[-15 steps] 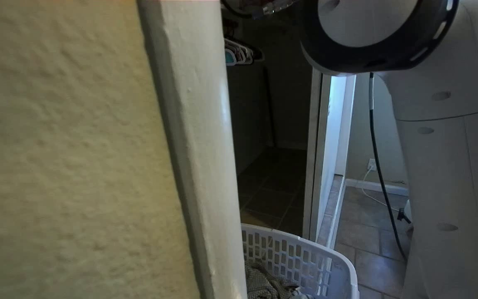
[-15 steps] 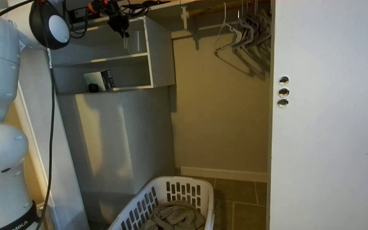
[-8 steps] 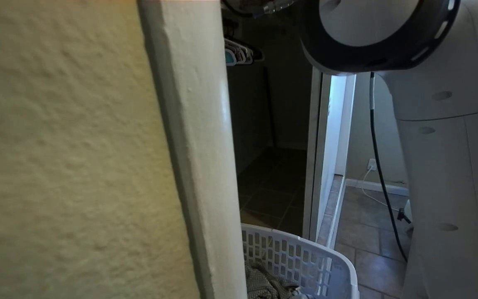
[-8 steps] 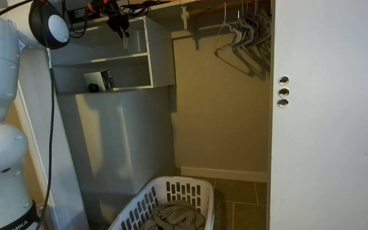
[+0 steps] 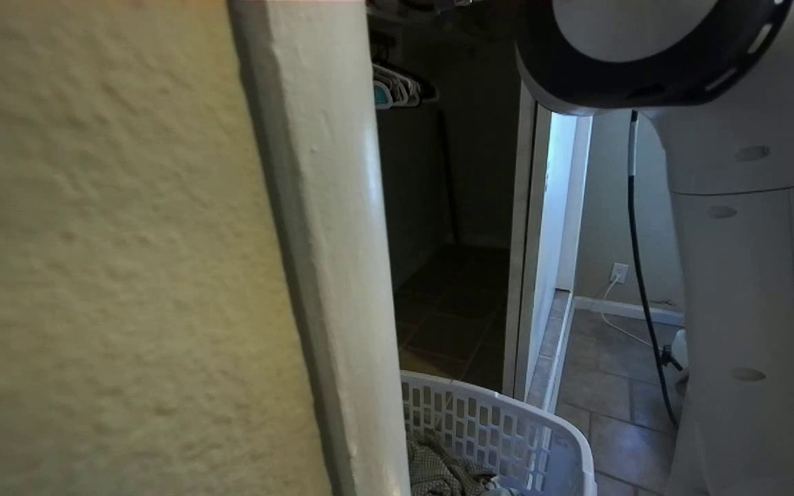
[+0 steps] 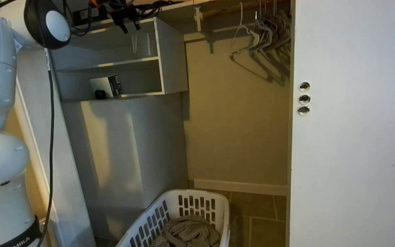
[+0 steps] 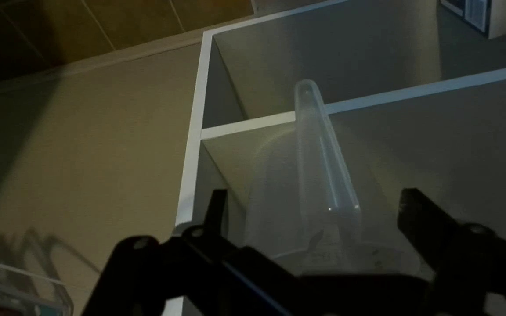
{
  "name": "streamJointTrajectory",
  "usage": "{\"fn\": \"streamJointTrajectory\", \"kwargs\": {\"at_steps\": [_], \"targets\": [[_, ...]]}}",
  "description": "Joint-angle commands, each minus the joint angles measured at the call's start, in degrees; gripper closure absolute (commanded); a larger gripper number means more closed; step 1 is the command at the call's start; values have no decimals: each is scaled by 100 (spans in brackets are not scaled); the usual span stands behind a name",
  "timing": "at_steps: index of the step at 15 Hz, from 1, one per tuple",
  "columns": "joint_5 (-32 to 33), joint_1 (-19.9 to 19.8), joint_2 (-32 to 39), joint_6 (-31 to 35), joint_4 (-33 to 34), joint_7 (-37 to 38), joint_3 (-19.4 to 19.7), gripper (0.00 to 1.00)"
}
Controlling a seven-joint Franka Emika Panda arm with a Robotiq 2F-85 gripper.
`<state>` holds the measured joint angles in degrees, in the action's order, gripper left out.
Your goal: Move the clear jar from the bottom shelf onto the top shelf
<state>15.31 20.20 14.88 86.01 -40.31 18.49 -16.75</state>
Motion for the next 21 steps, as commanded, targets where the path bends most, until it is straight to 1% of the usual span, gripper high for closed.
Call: {"fn": "streamJointTrajectory", "kwargs": {"at_steps": [1, 4, 6, 7, 11, 12, 14, 18, 21], "targets": [[-169, -158, -372, 374, -400, -45, -16, 0], [-170, -211, -663, 576, -666, -34, 5, 0], [-243, -283, -939, 887, -1035, -63, 12, 0], [-431, -363, -1102, 1069, -1262, -127, 8, 0], [-999, -591, -1859, 1656, -2365, -263, 141, 0], [-1125, -635, -2032, 1650, -2616, -77, 204, 0], [-1281, -681, -2366, 1730, -3127, -167, 323, 0], [-1534, -634, -3056, 1944, -4180, -551, 603, 0], [-1482, -556, -3592, 2253, -5049, -998, 755, 0]]}}
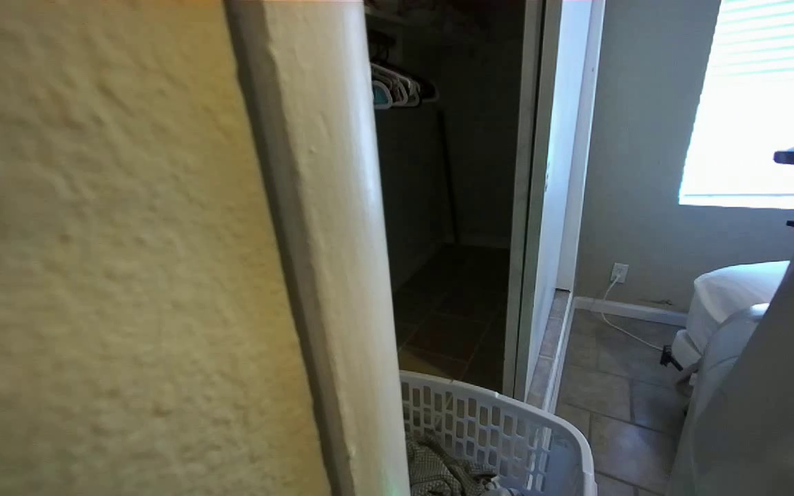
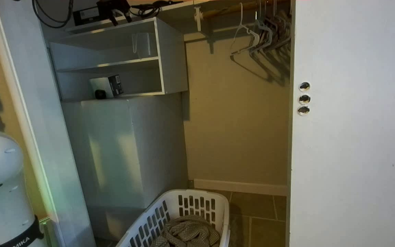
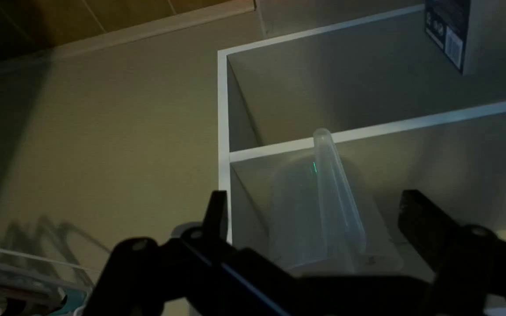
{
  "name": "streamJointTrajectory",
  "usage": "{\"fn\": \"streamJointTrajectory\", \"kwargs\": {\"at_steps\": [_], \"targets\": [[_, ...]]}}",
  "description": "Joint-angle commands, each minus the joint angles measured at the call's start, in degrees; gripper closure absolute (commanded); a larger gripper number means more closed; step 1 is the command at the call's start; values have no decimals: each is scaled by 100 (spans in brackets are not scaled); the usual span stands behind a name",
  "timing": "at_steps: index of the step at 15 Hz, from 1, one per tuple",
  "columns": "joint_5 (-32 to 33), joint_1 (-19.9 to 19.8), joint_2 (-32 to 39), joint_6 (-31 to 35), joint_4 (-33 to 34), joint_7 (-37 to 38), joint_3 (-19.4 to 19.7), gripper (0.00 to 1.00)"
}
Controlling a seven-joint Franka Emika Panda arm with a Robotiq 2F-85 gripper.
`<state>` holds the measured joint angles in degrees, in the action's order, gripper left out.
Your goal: Move the clear jar from the bottom shelf onto the top shelf
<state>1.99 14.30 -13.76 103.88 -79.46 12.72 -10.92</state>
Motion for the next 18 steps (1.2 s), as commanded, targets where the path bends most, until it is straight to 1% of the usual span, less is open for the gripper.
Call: {"fn": "streamJointTrajectory", "kwargs": {"at_steps": [1, 3, 4, 7, 11, 14, 15, 18], "targets": [[-138, 59, -896, 601, -1416, -560, 213, 0], [-101, 90, -1243, 939, -2002, -705, 262, 0], [-191, -96, -1411, 1156, -2267, -812, 137, 0], [-301, -50, -1865, 1858, -3057, -946, 178, 0], [-427, -5, -2316, 2379, -3812, -1012, 200, 0], [-560, 46, -2570, 2582, -4230, -1075, 243, 0], [-402, -112, -2265, 2308, -3782, -931, 92, 0], [-462, -98, -2448, 2408, -4048, -964, 117, 0]]}}
